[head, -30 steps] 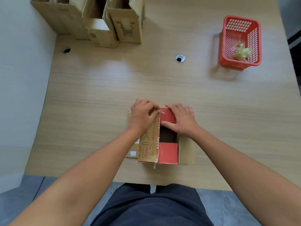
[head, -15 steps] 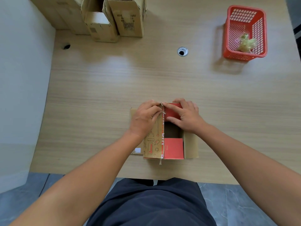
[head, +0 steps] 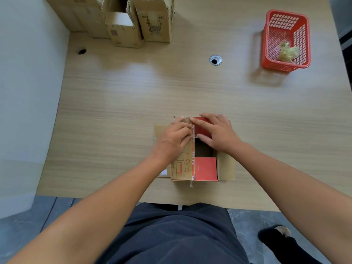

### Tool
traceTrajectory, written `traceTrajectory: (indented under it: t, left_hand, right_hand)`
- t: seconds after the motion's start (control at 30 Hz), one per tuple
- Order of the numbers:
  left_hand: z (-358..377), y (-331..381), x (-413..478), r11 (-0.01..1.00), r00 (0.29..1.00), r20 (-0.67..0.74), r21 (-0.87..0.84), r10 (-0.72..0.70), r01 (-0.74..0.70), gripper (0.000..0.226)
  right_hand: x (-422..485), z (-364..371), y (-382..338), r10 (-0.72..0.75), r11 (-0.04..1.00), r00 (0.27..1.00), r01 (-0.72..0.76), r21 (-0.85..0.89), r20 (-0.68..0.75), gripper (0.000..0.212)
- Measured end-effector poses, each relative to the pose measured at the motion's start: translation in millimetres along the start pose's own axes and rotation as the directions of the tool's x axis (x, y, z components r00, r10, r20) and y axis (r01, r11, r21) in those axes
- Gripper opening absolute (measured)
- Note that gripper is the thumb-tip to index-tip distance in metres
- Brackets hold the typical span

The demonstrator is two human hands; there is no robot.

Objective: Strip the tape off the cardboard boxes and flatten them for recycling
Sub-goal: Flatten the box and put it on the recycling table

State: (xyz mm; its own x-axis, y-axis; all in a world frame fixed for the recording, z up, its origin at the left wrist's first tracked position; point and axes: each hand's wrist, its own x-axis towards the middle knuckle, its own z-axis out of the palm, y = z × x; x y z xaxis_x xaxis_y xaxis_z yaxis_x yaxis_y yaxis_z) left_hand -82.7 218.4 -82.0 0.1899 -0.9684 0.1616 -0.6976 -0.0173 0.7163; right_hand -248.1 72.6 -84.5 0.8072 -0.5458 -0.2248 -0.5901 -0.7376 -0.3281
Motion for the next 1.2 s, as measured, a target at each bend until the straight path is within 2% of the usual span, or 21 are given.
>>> traceTrajectory:
  t: [0.1,0.23,0.37,0.53,0.6,0.73,0.87,0.93,1.03,1.1,1.2]
  left_hand:
    - [4.2,1.5,-22.4,0.999,0.998,0.061,-0.05,0.005,-0.002,0.006]
    - [-1.4,5.0,-55.6,0.967,0.986,0.084,-0.199,-0.146,0.16,0.003]
    - [-18.2,15.9,-64.1,0.944,0.977,0.12,-0.261,-0.178,0.204,0.007]
    - [-36.7,16.9,-75.8,0.865,0.938,0.199,-0.369,-0.284,0.34,0.013]
    - [-40.5,12.1,-84.1,0.885,0.936,0.207,-0.32,-0.283,0.338,0.013]
    - [-40.3,0.8,-97.7,0.93,0.936,0.169,-0.15,-0.31,0.335,0.029]
    - [-30.2,-2.6,-82.4,0.958,0.954,0.149,0.161,-0.261,0.237,0.052]
    - [-23.5,0.3,-67.3,0.943,0.965,0.116,0.267,-0.234,0.196,0.05]
    - [-18.8,3.2,-44.4,0.945,0.979,0.029,0.267,-0.203,0.188,0.049]
    - [-17.0,1.5,-32.7,0.949,0.975,0.038,0.241,-0.219,0.203,0.049]
    - [-15.0,-5.0,-27.4,0.944,0.975,0.064,0.27,-0.214,0.19,0.035]
  right_hand:
    - [1.0,0.2,-0.2,0.016,1.0,1.0,-0.016,0.027,-0.006,0.064]
    - [-2.6,3.9,-3.0,0.036,0.999,0.999,-0.036,0.028,-0.01,0.064]
    - [-6.3,5.3,-11.3,0.105,0.994,0.994,-0.105,-0.005,0.004,0.063]
    - [-9.4,6.4,-21.7,0.213,0.977,0.977,-0.213,0.003,-0.019,0.054]
    - [-11.0,7.2,-26.7,0.265,0.964,0.964,-0.265,0.02,-0.008,0.053]
    - [-18.2,10.8,-39.4,0.338,0.94,0.94,-0.339,0.042,0.034,0.066]
    - [-24.6,19.2,-53.0,0.405,0.914,0.914,-0.405,-0.021,0.023,0.076]
    - [-24.8,22.9,-56.3,0.421,0.907,0.907,-0.421,-0.018,0.005,0.078]
    - [-23.7,26.2,-55.2,0.439,0.899,0.899,-0.439,0.01,0.001,0.078]
    - [-23.2,27.7,-53.1,0.444,0.896,0.896,-0.444,0.016,0.004,0.075]
    - [-23.0,29.0,-50.8,0.446,0.895,0.895,-0.446,0.028,0.014,0.07]
